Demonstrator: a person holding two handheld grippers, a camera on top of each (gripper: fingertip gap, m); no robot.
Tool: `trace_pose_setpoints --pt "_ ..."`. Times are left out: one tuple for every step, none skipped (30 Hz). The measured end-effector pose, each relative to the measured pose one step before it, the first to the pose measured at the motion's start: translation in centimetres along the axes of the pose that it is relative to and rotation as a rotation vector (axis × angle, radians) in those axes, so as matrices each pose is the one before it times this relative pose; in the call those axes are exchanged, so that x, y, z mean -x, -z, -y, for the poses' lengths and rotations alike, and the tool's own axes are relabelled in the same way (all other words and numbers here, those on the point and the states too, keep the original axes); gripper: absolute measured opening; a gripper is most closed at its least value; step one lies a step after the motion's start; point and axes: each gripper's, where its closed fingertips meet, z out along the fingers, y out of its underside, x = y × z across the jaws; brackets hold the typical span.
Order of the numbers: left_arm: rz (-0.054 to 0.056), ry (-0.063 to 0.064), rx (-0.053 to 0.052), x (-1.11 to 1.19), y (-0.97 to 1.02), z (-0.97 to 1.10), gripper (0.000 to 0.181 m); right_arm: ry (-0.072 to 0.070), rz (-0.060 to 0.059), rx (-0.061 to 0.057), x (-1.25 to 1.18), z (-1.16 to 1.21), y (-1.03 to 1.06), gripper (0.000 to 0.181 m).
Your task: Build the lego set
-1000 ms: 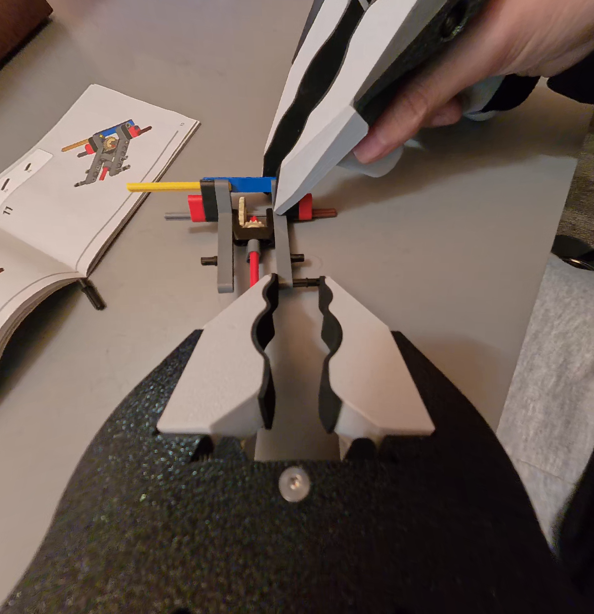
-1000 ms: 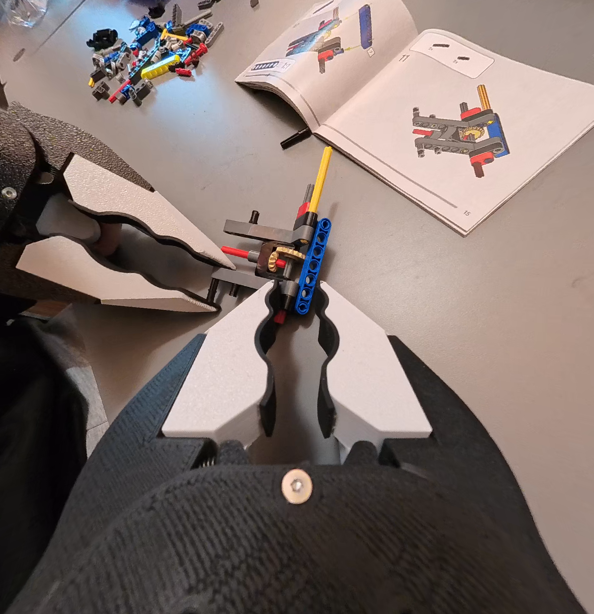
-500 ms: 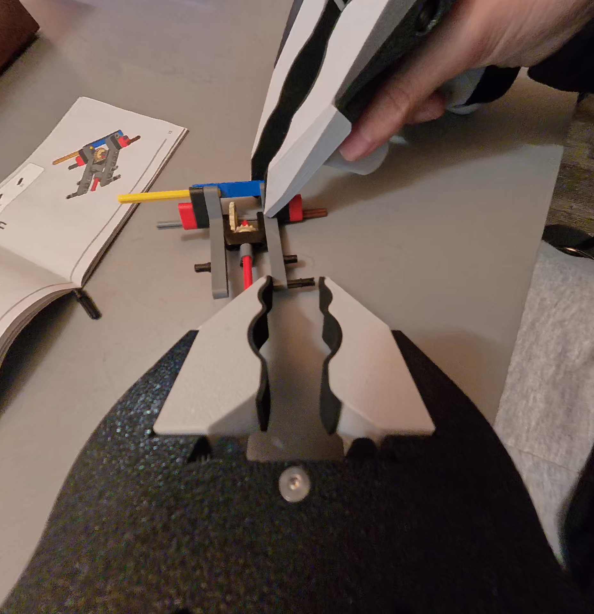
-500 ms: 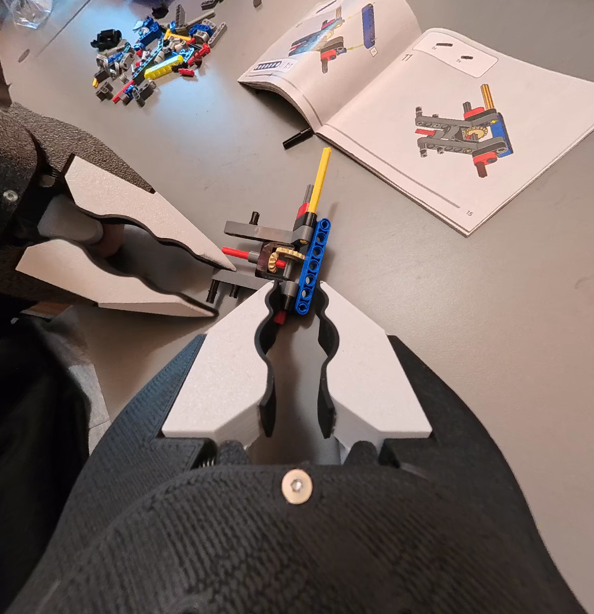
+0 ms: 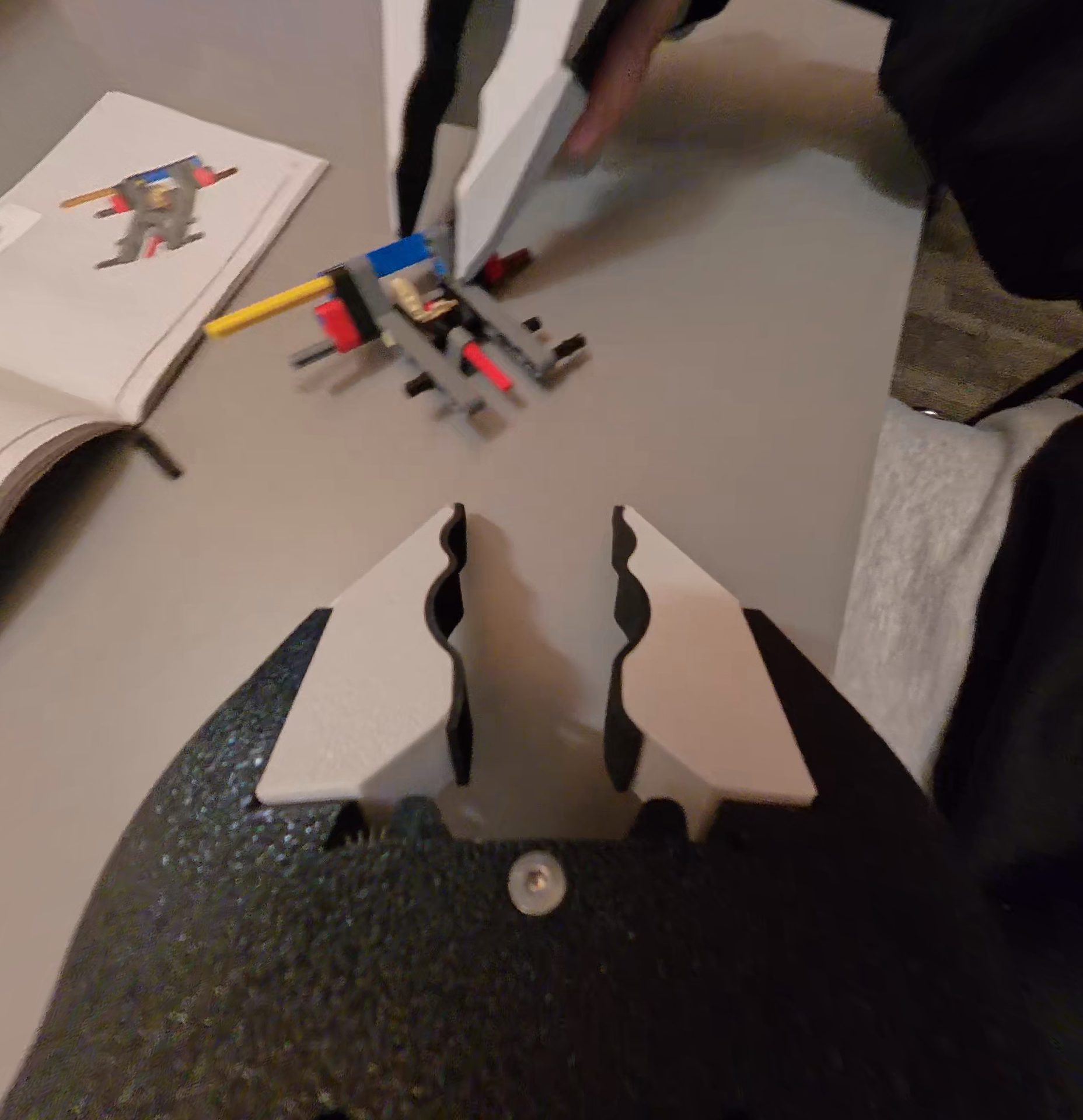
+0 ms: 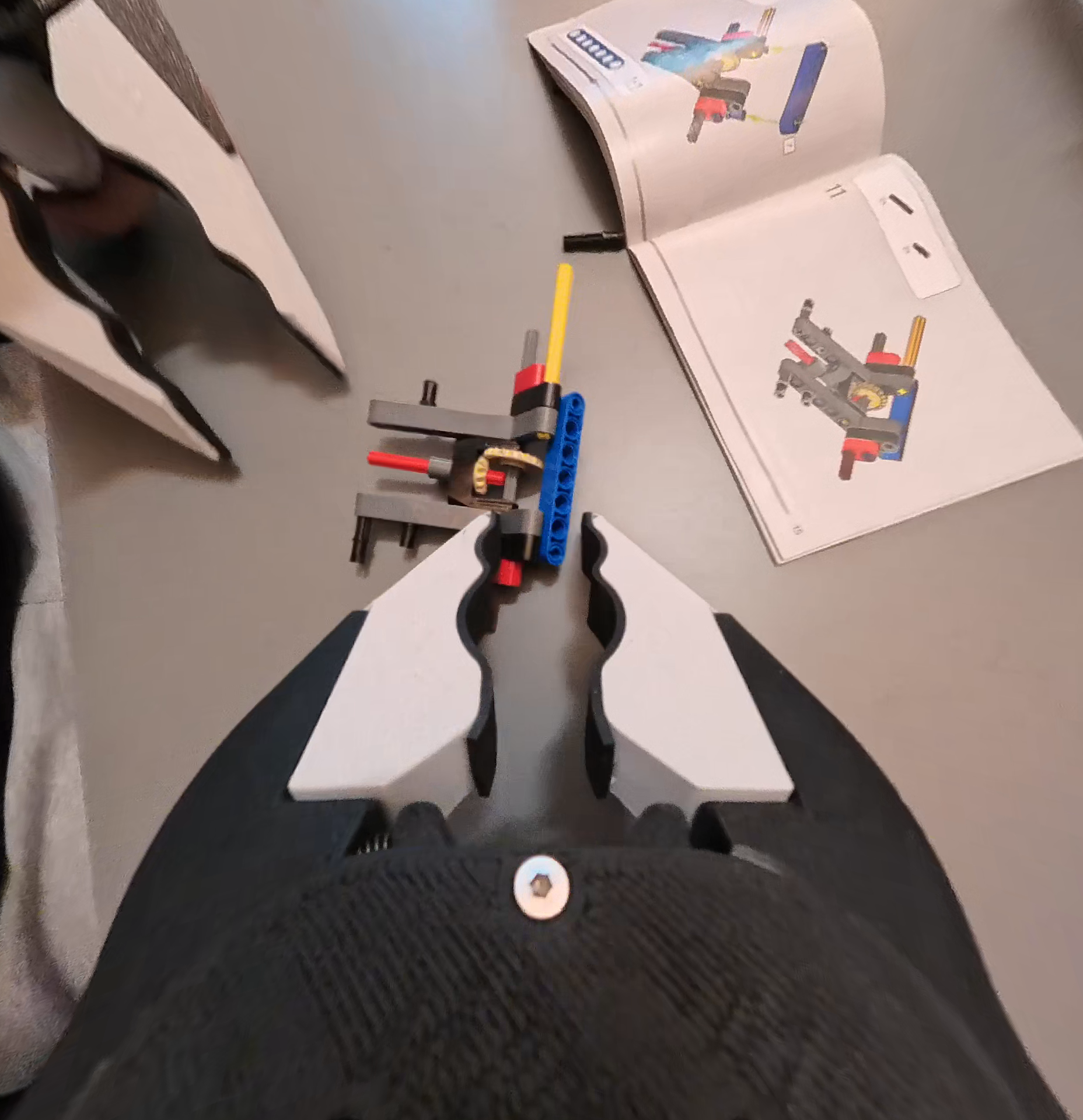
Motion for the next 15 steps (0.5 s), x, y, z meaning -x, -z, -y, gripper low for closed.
trace_pose_setpoints --pt "0.0215 0.0055 -0.0038 0.603 0.442 -0.226 0.044 -0.0035 0.0069 0.0171 -0.018 -0.185 0.104 0.026" --pt "0.0101 0.0075 -0.0099 0.459 0.430 -0.129 0.043 0.0030 0.0145 0.0074 0.182 -0.172 0.079 0.026" --pt "0.0009 0.0101 -0.0135 0.355 0.394 -0.048 0.042 0.0022 0.0011 -0.0012 0.065 -0.161 0.028 0.027" --pt "0.0063 0.0103 -0.0165 0.479 0.348 0.044 0.041 -0.0074 -0.0067 0.0008 -0.005 -0.215 0.031 0.030" --pt "0.0176 0.0051 -0.0173 0.698 0.322 0.137 0.037 -0.0097 -0.0168 0.0121 -0.069 -0.353 0.166 0.037" --pt "0.0271 -0.0015 -0.0117 0.911 0.300 0.152 0.032 -0.0070 -0.0426 0.0113 -0.315 -0.366 0.460 0.037" --pt "0.0354 -0.0030 -0.0015 1.124 0.234 0.111 0.029 -0.0024 -0.0477 -0.0042 -0.313 -0.184 0.716 0.036" --pt "0.0384 0.0008 0.0083 1.272 0.141 0.052 0.028 -0.0068 -0.0340 -0.0199 -0.106 -0.019 0.818 0.036" --pt "0.0319 0.0073 0.0163 1.252 -0.029 -0.027 0.028 -0.0177 -0.0220 -0.0316 0.066 0.118 0.825 0.036" --pt "0.0267 0.0154 0.0239 1.174 -0.235 -0.133 0.028 -0.0292 -0.0182 -0.0345 0.125 0.159 0.723 0.036" --pt "0.0229 0.0174 0.0262 1.037 -0.446 -0.148 0.027 -0.0277 -0.0154 -0.0297 0.209 0.103 0.573 0.035" --pt "0.0129 0.0139 0.0196 0.732 -0.606 -0.022 0.027 -0.0172 -0.0167 -0.0243 0.270 0.009 0.418 0.034" --pt "0.0041 0.0157 0.0157 0.462 -0.704 0.083 0.026 -0.0076 -0.0253 -0.0194 0.193 -0.038 0.298 0.032" --pt "0.0058 0.0194 0.0132 0.378 -0.709 0.187 0.026 -0.0031 -0.0352 -0.0160 0.084 -0.027 0.221 0.029" --pt "0.0110 0.0153 0.0069 0.349 -0.643 0.277 0.026 0.0035 -0.0268 -0.0089 0.182 -0.062 0.178 0.028"
